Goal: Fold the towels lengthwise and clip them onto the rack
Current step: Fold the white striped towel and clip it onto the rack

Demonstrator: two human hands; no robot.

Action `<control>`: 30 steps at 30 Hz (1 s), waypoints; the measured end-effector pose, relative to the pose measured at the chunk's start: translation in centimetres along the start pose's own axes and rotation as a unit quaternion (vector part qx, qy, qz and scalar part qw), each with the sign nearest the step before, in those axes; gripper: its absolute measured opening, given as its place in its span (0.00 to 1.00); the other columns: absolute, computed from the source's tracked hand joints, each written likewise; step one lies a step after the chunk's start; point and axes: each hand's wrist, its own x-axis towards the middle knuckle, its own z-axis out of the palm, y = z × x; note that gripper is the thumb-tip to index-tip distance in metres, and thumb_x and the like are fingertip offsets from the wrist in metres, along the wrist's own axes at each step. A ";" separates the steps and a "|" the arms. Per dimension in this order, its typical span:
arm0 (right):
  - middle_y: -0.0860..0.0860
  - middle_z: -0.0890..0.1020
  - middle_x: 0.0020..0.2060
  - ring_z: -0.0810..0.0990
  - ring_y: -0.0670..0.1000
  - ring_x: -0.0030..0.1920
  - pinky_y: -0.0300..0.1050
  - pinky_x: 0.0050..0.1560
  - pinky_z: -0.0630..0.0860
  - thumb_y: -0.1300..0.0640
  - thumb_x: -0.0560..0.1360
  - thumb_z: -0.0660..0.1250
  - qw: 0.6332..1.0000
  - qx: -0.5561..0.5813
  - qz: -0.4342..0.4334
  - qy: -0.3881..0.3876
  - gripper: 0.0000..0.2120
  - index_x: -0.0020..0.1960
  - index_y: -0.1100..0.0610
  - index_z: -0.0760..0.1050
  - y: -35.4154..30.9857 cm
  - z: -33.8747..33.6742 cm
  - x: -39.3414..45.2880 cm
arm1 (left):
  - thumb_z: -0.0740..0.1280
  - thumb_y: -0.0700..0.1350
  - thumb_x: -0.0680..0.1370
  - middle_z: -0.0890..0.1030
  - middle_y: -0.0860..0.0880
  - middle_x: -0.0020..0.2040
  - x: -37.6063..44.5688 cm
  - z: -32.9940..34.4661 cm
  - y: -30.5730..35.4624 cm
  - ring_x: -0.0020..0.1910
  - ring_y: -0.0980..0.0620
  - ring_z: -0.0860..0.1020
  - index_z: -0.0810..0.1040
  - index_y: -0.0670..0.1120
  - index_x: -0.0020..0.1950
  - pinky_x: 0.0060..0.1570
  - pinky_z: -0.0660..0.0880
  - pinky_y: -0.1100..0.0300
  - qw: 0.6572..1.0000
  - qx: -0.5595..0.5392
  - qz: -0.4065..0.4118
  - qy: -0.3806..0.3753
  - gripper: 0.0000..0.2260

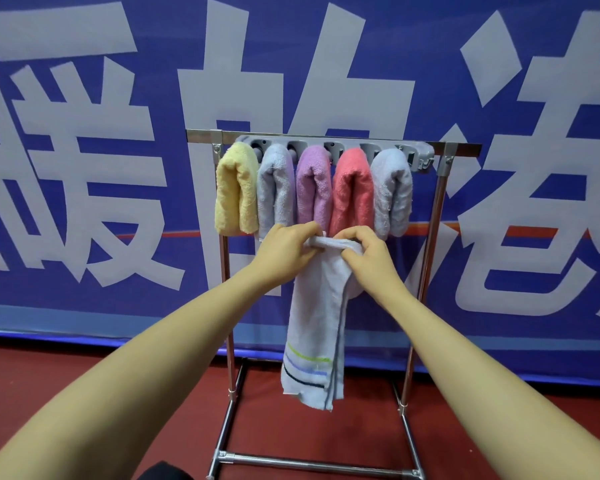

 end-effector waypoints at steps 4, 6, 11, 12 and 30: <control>0.58 0.79 0.41 0.73 0.47 0.39 0.28 0.36 0.69 0.69 0.72 0.64 0.997 0.062 0.036 0.012 0.07 0.46 0.62 0.78 0.9 -0.3 0.0 | 0.67 0.42 0.76 0.72 0.58 0.34 0.4 -0.7 -0.4 0.32 0.61 0.67 0.76 0.44 0.46 0.44 0.66 0.54 0.998 -0.042 0.032 0.020 0.02; 0.55 0.78 0.38 0.73 0.47 0.39 0.29 0.37 0.69 0.68 0.73 0.65 0.995 0.089 0.044 0.015 0.07 0.43 0.58 0.78 1.1 -0.2 0.3 | 0.67 0.40 0.75 0.71 0.61 0.32 0.9 -1.2 -0.4 0.32 0.68 0.69 0.75 0.43 0.46 0.42 0.64 0.56 0.997 -0.061 0.039 0.029 0.02; 0.51 0.78 0.37 0.73 0.45 0.40 0.34 0.42 0.69 0.71 0.71 0.62 0.990 0.133 0.051 0.014 0.12 0.39 0.56 0.76 0.4 0.1 1.5 | 0.65 0.39 0.75 0.78 0.51 0.38 1.7 -2.1 -0.1 0.38 0.58 0.72 0.73 0.46 0.48 0.52 0.61 0.59 0.997 -0.053 0.051 -0.012 0.04; 0.50 0.78 0.36 0.73 0.43 0.39 0.33 0.42 0.70 0.72 0.71 0.62 0.988 0.147 0.052 0.016 0.13 0.39 0.56 0.76 0.3 0.1 1.8 | 0.63 0.39 0.75 0.78 0.48 0.40 1.7 -2.2 -0.1 0.40 0.54 0.73 0.72 0.47 0.49 0.53 0.59 0.62 0.997 -0.049 0.047 -0.027 0.05; 0.51 0.78 0.38 0.75 0.44 0.38 0.35 0.41 0.72 0.77 0.68 0.63 0.995 0.093 -0.042 0.015 0.14 0.46 0.60 0.75 -1.2 -0.8 2.2 | 0.64 0.38 0.77 0.68 0.57 0.28 0.8 -3.0 -0.3 0.28 0.57 0.67 0.74 0.43 0.53 0.38 0.60 0.68 0.999 -0.013 0.011 -0.048 0.05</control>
